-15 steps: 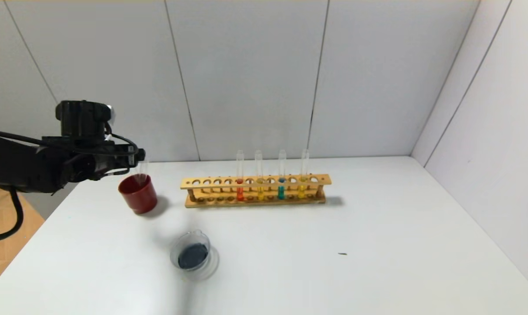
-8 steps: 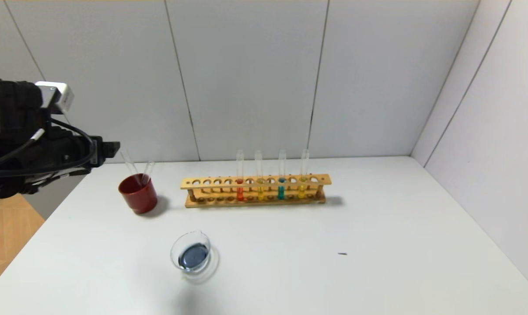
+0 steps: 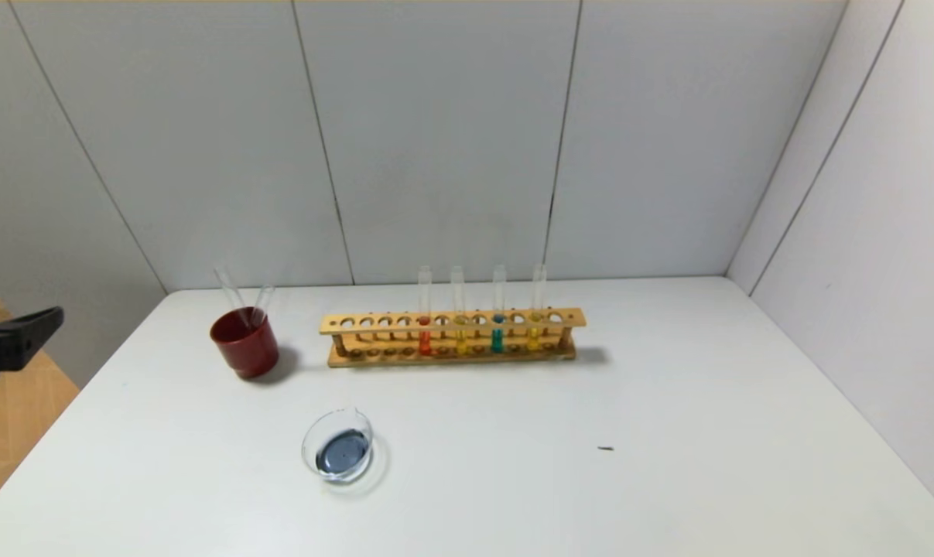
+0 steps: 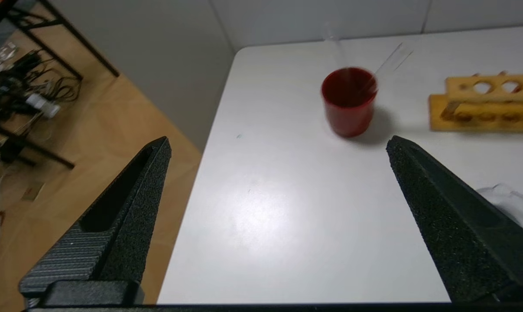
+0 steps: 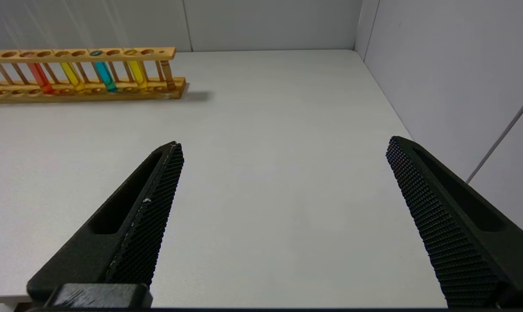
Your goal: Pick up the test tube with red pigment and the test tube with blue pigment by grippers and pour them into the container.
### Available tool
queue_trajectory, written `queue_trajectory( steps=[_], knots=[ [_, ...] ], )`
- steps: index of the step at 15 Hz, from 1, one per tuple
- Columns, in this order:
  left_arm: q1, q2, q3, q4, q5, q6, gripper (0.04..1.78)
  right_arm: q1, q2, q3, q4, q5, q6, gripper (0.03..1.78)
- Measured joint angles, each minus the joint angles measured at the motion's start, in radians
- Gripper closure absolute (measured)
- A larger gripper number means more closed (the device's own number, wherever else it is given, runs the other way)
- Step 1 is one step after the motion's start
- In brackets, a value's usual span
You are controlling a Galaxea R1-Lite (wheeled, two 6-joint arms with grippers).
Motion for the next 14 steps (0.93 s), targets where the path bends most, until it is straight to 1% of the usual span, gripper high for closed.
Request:
queue_trajectory(
  steps=[2,4,7,10,12,14],
  knots=[
    [0.001,-0.099,0.0,0.097,0.08,-0.003,0.07,0.0,0.0,0.0,0.0,0.0,0.0,0.1],
    [0.001,-0.195,-0.003,0.177,0.123,-0.004,0.07,0.0,0.0,0.0,0.0,0.0,0.0,0.1],
    [0.003,-0.353,0.022,0.315,0.139,-0.014,0.07,0.0,0.0,0.0,0.0,0.0,0.0,0.1],
    [0.034,-0.53,0.066,0.454,0.143,-0.043,0.07,0.0,0.0,0.0,0.0,0.0,0.0,0.1],
    [0.045,-0.641,0.124,0.489,0.139,-0.046,0.07,0.0,0.0,0.0,0.0,0.0,0.0,0.1],
    [0.05,-0.747,0.192,0.49,0.105,-0.047,0.07,0.0,0.0,0.0,0.0,0.0,0.0,0.1]
  ],
)
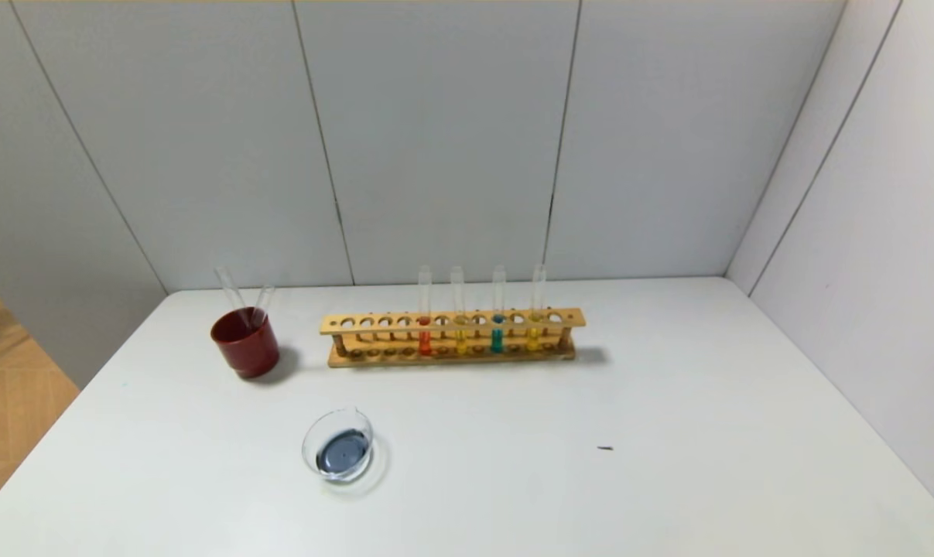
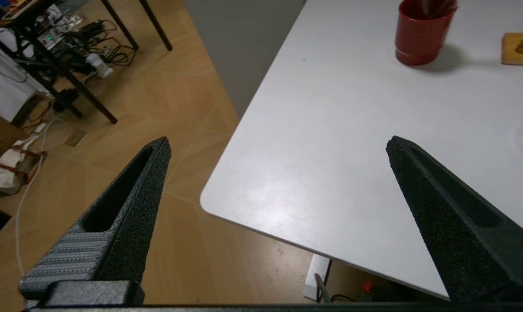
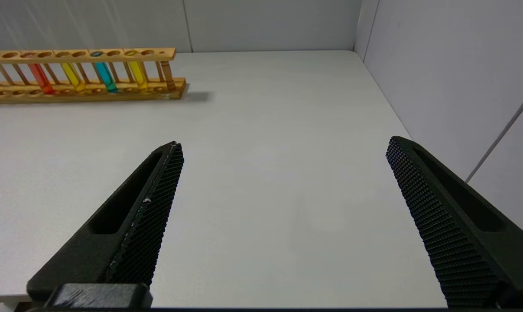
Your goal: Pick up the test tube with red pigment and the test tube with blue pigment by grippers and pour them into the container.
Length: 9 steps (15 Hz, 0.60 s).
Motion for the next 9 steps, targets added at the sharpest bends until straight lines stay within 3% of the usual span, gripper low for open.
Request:
queue_trajectory(
  steps=[4,9],
  knots=[
    [0.005,-0.157,0.175,-0.108,-0.216,-0.032,0.07,0.0,0.0,0.0,0.0,0.0,0.0,0.1],
    [0.006,-0.195,0.454,-0.453,-0.348,-0.041,0.07,0.0,0.0,0.0,0.0,0.0,0.0,0.1]
  ],
)
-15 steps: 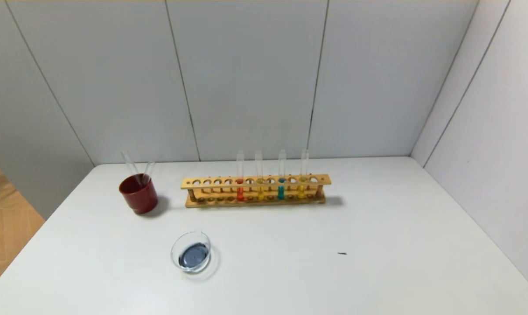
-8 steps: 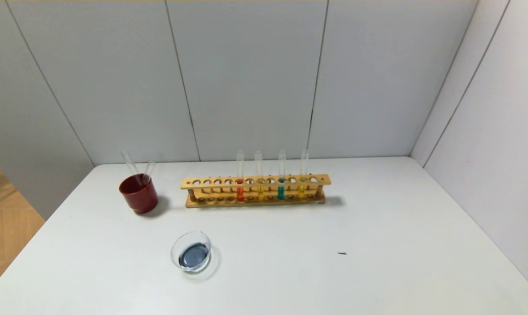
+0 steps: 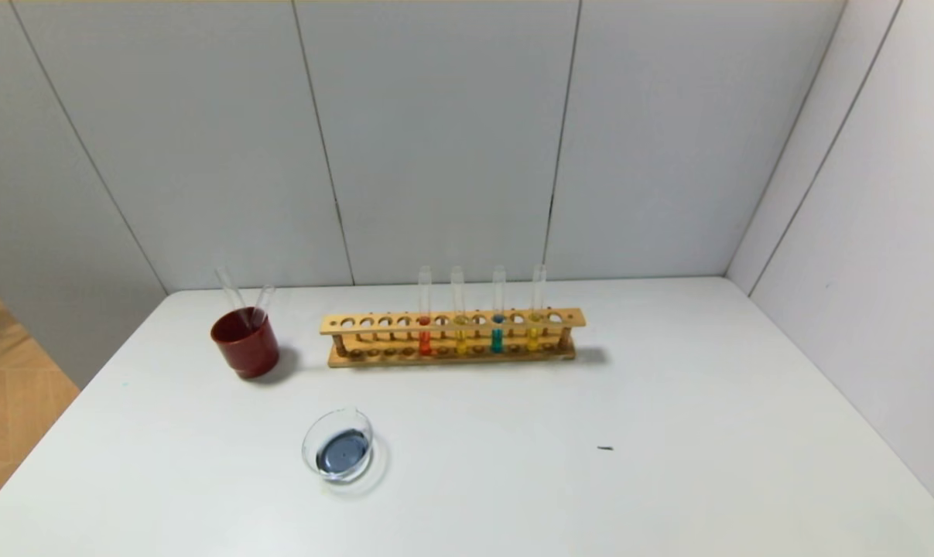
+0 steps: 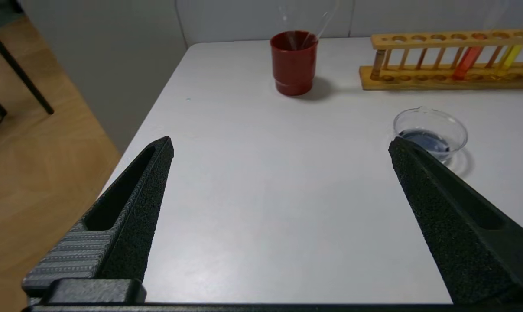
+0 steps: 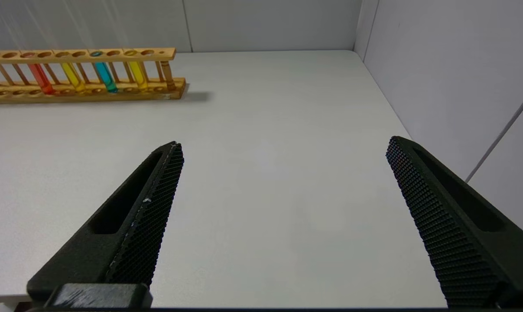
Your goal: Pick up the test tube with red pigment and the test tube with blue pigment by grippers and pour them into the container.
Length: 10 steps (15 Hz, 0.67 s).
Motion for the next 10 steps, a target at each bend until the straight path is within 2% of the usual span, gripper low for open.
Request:
queue_trajectory(
  steps=[2,4,10],
  knots=[
    [0.0,-0.002,0.048,-0.076,-0.069,-0.005,0.07,0.0,0.0,0.0,0.0,0.0,0.0,0.1],
    [0.0,-0.002,0.082,-0.08,-0.124,-0.007,0.07,0.0,0.0,0.0,0.0,0.0,0.0,0.1],
    [0.0,-0.003,0.103,-0.089,-0.137,-0.036,0.07,0.0,0.0,0.0,0.0,0.0,0.0,0.1]
  ],
)
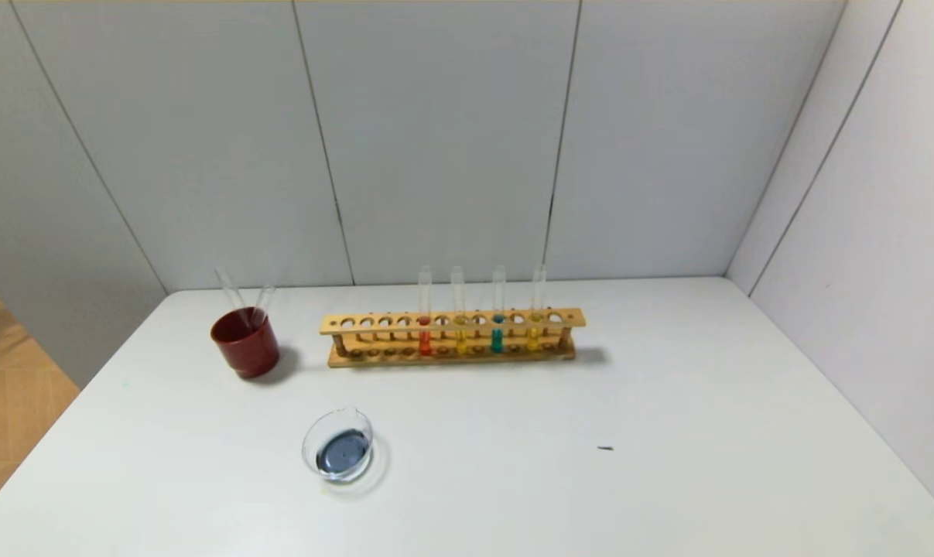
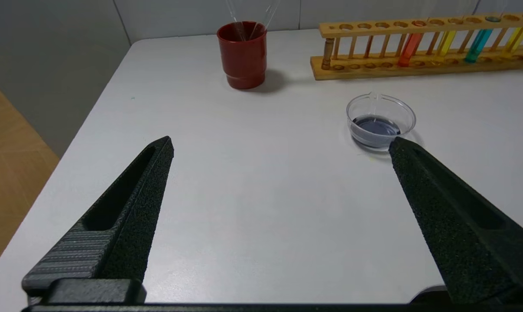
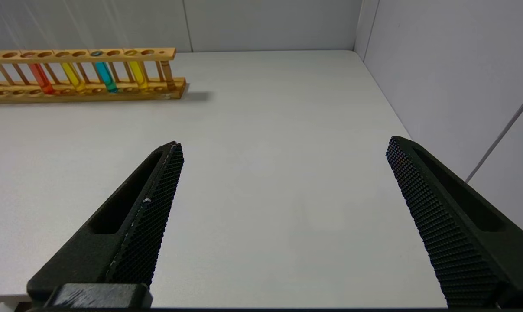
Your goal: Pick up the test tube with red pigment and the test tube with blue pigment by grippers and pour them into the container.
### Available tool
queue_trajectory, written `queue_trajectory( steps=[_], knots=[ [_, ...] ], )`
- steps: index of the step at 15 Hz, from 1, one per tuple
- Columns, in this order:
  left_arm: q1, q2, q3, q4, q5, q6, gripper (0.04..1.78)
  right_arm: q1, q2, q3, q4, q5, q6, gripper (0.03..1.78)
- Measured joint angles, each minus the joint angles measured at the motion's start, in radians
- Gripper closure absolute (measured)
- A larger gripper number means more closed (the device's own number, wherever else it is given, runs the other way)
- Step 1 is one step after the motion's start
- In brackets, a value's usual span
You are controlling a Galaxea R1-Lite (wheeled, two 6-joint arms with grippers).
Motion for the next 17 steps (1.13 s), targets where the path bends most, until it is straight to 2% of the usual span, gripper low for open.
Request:
queue_trajectory(
  steps=[17],
  knots=[
    [0.0,0.001,0.0,-0.001,0.005,-0.015,0.07,0.0,0.0,0.0,0.001,0.0,0.0,0.1]
  ],
)
